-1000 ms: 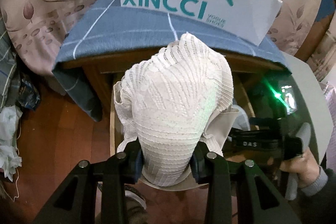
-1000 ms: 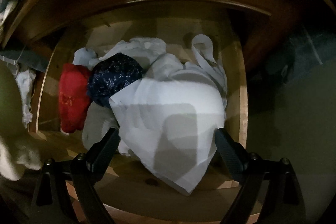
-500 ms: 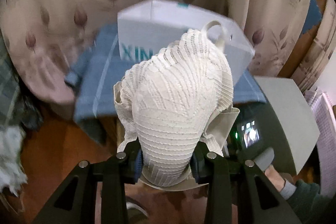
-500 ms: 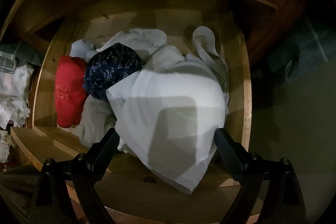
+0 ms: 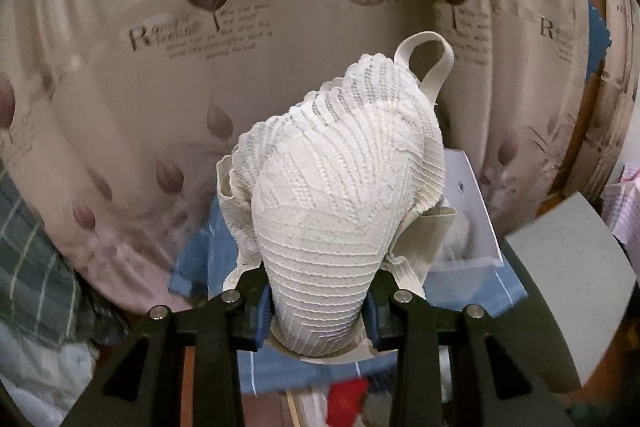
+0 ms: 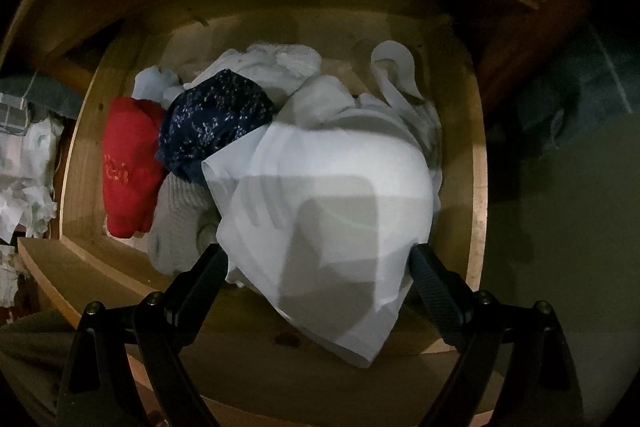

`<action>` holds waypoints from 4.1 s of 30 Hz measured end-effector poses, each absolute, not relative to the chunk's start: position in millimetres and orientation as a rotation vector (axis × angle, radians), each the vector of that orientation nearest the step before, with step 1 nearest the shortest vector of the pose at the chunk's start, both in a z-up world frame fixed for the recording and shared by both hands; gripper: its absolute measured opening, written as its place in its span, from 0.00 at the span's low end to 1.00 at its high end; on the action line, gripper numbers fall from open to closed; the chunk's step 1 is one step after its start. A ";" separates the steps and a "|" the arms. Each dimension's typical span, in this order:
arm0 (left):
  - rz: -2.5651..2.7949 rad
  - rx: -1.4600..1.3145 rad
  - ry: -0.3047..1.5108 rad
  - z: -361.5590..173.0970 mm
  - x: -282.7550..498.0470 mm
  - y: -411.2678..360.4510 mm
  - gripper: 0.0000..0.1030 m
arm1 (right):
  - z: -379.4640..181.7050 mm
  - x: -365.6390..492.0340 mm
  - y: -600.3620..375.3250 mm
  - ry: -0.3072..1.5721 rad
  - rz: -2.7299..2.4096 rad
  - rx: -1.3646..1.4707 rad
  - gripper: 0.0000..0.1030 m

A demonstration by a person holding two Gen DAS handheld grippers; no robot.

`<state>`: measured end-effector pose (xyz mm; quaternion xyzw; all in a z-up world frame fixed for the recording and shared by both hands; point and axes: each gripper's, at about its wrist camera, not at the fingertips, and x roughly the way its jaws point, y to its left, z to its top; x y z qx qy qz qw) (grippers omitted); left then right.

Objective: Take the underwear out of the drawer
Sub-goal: 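Lift the white lace bra with the left tool over the white shoe box, then open the left tool to drop the bra into the box, then move the open left tool back down into the drawer toward the red panties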

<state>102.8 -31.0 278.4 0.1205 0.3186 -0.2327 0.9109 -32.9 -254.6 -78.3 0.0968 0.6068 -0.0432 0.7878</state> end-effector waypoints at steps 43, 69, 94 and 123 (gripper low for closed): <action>-0.180 0.083 1.055 158.8 197.5 -78.8 0.40 | -85.3 -32.7 -246.8 1.341 -0.060 0.234 0.88; -0.352 0.210 0.813 209.2 121.6 -59.2 0.65 | -82.1 -28.6 -260.1 1.324 -0.058 0.289 0.88; -0.230 0.091 1.193 -18.0 68.5 24.9 0.65 | -93.2 -9.4 -270.9 1.364 -0.110 0.315 0.89; -0.320 0.145 1.356 -69.2 75.1 -1.4 0.65 | -102.0 -7.7 -270.3 1.371 -0.165 0.261 0.21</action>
